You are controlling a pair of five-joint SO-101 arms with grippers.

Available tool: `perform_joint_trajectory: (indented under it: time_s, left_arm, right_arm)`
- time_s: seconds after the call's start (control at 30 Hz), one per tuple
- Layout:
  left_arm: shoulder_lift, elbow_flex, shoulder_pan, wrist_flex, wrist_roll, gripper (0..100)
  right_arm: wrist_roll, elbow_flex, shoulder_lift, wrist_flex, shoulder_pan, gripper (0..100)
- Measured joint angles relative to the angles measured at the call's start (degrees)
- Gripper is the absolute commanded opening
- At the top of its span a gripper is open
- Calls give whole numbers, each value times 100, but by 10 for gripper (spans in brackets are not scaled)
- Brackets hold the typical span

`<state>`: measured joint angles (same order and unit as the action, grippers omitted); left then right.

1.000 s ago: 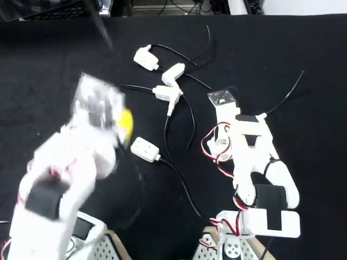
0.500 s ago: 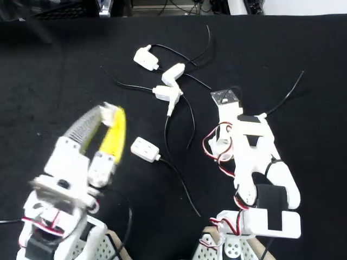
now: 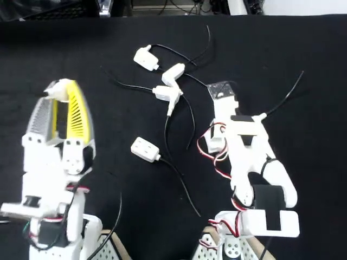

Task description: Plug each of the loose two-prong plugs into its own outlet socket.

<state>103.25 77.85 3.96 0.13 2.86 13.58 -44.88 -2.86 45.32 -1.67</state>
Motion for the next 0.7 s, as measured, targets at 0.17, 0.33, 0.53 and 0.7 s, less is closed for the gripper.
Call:
perform_joint_trajectory:
  time_s: [0.17,0.33,0.53,0.7]
  left_arm:
    - [-26,642,826,88,-730,30]
    - [-62,879,1591,88,-1618,30]
    - [-53,879,2145,88,-3209,30]
    - [-53,879,2189,88,-4624,31]
  right_arm:
    - [-9,-141,-105,-571,211,12]
    - [-9,-624,-756,-1099,774,12]
    - [-26,-2013,-2356,-2075,1248,12]
    - [-149,-3604,-4519,-2901,1266,12]
